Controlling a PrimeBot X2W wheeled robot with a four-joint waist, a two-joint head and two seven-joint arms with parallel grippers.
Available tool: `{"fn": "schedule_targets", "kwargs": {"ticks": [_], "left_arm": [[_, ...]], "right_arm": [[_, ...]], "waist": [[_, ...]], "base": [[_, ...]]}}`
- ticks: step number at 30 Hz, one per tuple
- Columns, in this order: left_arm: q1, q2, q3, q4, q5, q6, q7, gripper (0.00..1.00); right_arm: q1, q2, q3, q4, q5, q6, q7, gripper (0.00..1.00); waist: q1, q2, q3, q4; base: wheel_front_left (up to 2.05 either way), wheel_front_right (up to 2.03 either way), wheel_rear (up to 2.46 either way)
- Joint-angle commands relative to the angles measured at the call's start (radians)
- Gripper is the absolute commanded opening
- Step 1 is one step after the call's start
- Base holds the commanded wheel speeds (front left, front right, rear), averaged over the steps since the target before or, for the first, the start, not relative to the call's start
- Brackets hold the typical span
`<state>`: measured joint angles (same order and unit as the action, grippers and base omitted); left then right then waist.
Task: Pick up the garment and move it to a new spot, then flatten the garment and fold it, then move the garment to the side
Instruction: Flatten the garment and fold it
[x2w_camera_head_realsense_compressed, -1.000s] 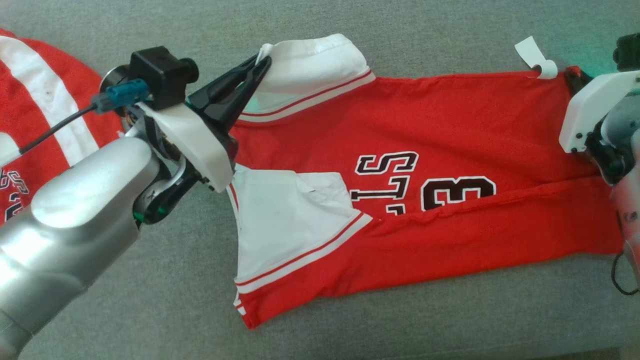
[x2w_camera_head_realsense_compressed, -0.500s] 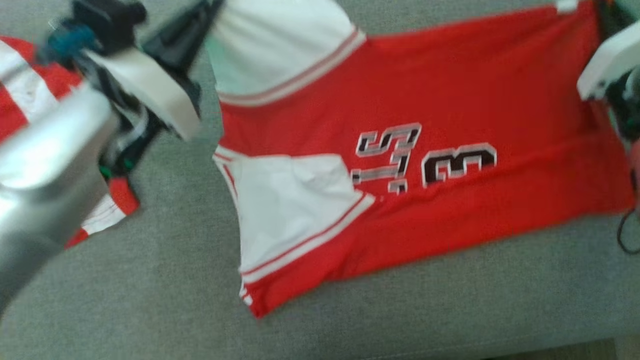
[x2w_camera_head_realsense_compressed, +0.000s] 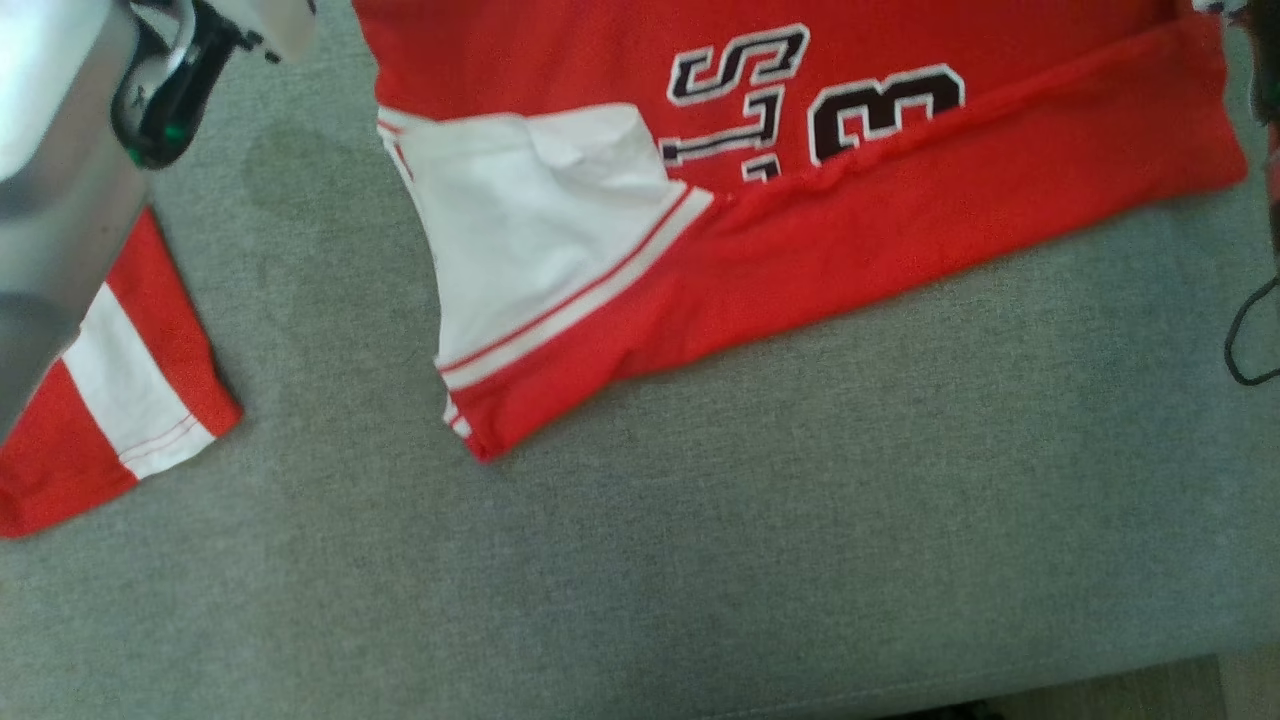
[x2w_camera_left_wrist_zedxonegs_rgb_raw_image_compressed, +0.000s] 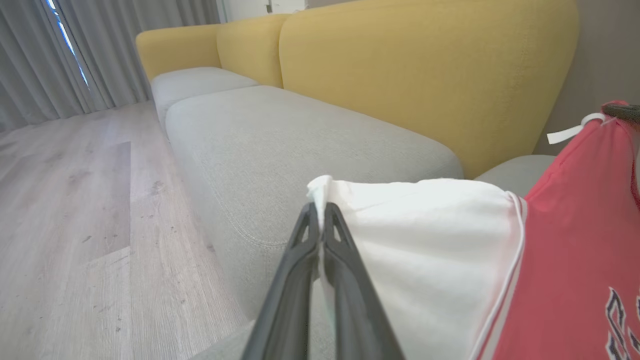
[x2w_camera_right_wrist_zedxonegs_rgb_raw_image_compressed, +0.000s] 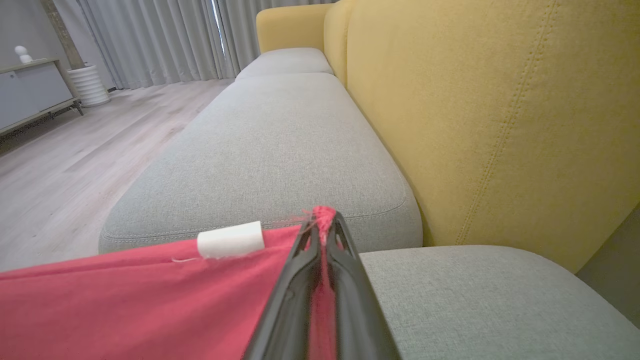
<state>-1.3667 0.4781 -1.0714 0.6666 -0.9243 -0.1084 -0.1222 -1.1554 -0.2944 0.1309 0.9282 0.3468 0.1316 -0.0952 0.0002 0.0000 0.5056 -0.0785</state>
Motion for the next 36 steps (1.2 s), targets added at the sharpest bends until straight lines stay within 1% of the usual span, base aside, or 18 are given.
{"fn": "schedule_targets", "kwargs": {"ticks": [1,6,11,15,18,23,26,31,36], "left_arm": [[-0.053,0.027,0.042,0.001,0.002,-0.006,-0.015,0.00],[-0.041,-0.007,0.022,0.046,-0.003,-0.016,-0.060,0.00],[0.012,-0.010,-0.032,0.022,-0.005,-0.021,-0.074,0.00],[0.073,0.020,-0.083,-0.051,-0.023,-0.022,-0.057,0.00],[0.122,0.055,-0.120,-0.129,-0.047,-0.022,-0.031,0.00],[0.197,0.121,-0.152,-0.262,-0.067,-0.021,0.016,0.00],[0.242,0.152,-0.167,-0.340,-0.070,-0.009,0.052,0.00],[0.314,0.186,-0.187,-0.445,-0.060,0.014,0.113,0.00],[0.367,0.192,-0.193,-0.499,-0.093,0.015,0.154,0.00]], "right_arm": [[-0.015,0.002,0.003,-0.017,0.008,-0.001,-0.012,0.00],[0.005,-0.005,0.021,0.029,0.038,-0.001,-0.022,0.00],[0.061,-0.030,0.061,0.052,0.095,-0.001,0.002,0.00],[0.124,-0.065,0.099,0.056,0.155,-0.001,0.046,0.00],[0.175,-0.093,0.123,0.049,0.211,-0.001,0.092,0.00],[0.253,-0.156,0.172,0.014,0.281,-0.001,0.158,0.00],[0.292,-0.189,0.196,-0.009,0.313,-0.001,0.196,0.00],[0.349,-0.223,0.226,-0.044,0.365,-0.001,0.282,0.00],[0.373,-0.251,0.246,-0.067,0.378,-0.001,0.328,0.00]], "waist": [[-0.0002,0.0000,-0.001,0.002],[-0.0002,0.0000,-0.018,0.014],[-0.0002,0.0000,-0.051,0.031],[-0.0002,0.0000,-0.090,0.044],[-0.0002,0.0000,-0.119,0.053],[-0.0002,0.0000,-0.158,0.060],[-0.0002,0.0000,-0.175,0.062],[-0.0002,0.0000,-0.191,0.060],[-0.0002,0.0000,-0.195,0.058]], "base": [[0.00,0.00,0.00],[0.00,0.00,0.00],[0.00,0.00,0.00],[0.00,0.00,0.00],[0.00,0.00,0.00],[0.00,0.00,0.00],[0.00,0.00,0.00],[0.00,0.00,0.00],[0.00,0.00,0.00]]}}
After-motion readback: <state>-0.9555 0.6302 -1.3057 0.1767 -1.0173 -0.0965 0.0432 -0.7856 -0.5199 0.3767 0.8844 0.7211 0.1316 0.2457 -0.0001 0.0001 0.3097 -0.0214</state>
